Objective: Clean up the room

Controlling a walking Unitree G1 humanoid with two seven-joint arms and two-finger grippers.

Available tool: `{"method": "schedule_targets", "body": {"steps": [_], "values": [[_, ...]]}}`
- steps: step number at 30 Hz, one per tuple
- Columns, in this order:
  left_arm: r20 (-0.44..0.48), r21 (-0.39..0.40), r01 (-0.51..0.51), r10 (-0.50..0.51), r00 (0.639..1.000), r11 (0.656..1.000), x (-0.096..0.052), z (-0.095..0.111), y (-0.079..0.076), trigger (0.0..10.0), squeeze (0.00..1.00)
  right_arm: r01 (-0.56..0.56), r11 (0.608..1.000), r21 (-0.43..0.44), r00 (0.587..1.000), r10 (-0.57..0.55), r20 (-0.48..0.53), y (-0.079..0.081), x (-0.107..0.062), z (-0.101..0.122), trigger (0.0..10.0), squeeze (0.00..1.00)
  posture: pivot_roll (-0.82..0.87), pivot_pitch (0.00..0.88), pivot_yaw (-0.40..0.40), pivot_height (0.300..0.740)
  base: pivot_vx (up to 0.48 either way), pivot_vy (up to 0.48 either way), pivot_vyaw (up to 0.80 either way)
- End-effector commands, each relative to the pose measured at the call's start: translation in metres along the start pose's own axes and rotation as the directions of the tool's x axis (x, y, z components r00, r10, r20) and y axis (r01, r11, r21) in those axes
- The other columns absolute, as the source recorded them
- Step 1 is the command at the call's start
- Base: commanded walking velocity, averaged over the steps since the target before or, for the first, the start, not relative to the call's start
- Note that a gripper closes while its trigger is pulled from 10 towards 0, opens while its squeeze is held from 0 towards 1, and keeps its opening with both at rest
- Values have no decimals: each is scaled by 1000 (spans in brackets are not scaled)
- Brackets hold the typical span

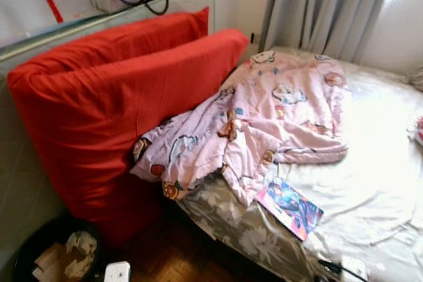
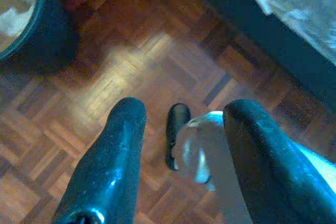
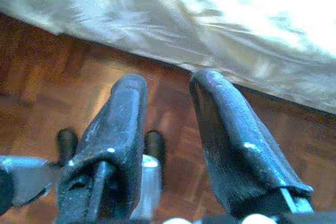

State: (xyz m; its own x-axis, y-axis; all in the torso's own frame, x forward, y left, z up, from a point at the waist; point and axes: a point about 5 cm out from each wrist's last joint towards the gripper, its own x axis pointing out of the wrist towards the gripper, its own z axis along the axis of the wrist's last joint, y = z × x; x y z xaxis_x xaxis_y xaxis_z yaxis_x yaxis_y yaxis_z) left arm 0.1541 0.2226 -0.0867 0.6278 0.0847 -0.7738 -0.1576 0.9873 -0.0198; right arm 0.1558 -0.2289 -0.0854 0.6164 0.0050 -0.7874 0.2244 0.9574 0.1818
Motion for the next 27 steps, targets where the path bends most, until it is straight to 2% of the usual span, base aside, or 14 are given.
{"method": "schedule_targets", "body": {"steps": [1,7,13,14,15,19,21,22,23,24,26,27], "values": [[-16,-7,-1,1,1000,1000,-1,-4,-2,10000,0,14,1000,1,1000,-14,6,-4,-1,2,10000,0,81,68,-56,740,330,0,0],[2,-9,6,-6,1000,1000,0,-2,-1,10000,0,10,1000,3,1000,-11,14,-5,-1,2,10000,0,78,69,-55,740,328,0,0],[124,11,43,-44,991,999,7,33,-4,10000,0,7,1000,-2,998,-7,62,-5,-2,5,10000,0,84,80,-54,740,195,0,0],[124,11,43,-44,991,999,7,33,-4,10000,0,7,1000,-2,998,-7,62,-5,-2,5,10000,0,84,80,-54,740,0,0,0],[185,27,71,-75,980,997,9,49,-8,10000,0,9,1000,26,994,-12,107,-5,-3,7,10000,0,84,80,-48,740,0,0,0],[262,53,98,-108,959,994,10,67,-13,10000,0,17,998,61,985,-27,172,-4,-4,9,10000,0,76,73,-37,740,0,0,0],[337,64,108,-124,934,992,9,81,-15,10000,0,27,997,75,977,-42,208,-4,-5,10,10000,0,65,66,-31,740,0,0,0],[420,81,122,-144,896,989,6,95,-17,10000,0,36,995,90,970,-57,236,-4,-6,10,10000,0,60,60,-28,740,0,0,0],[420,81,122,-144,896,989,6,95,-17,10000,0,36,995,90,970,-57,236,-4,-6,10,10000,0,60,60,-28,740,0,0,0],[481,89,123,-151,864,988,3,105,-17,10000,0,38,995,96,967,-61,248,-4,-7,10,10000,0,64,50,-23,740,0,0,0],[549,94,118,-151,822,989,-3,116,-17,10000,0,-15,1000,24,917,4,398,23,2,51,10000,0,69,42,-24,740,0,0,0],[609,109,117,-159,777,987,-12,124,-18,10000,0,-40,999,-35,878,52,475,36,2,70,10000,0,66,31,-22,740,0,0,0]]}}
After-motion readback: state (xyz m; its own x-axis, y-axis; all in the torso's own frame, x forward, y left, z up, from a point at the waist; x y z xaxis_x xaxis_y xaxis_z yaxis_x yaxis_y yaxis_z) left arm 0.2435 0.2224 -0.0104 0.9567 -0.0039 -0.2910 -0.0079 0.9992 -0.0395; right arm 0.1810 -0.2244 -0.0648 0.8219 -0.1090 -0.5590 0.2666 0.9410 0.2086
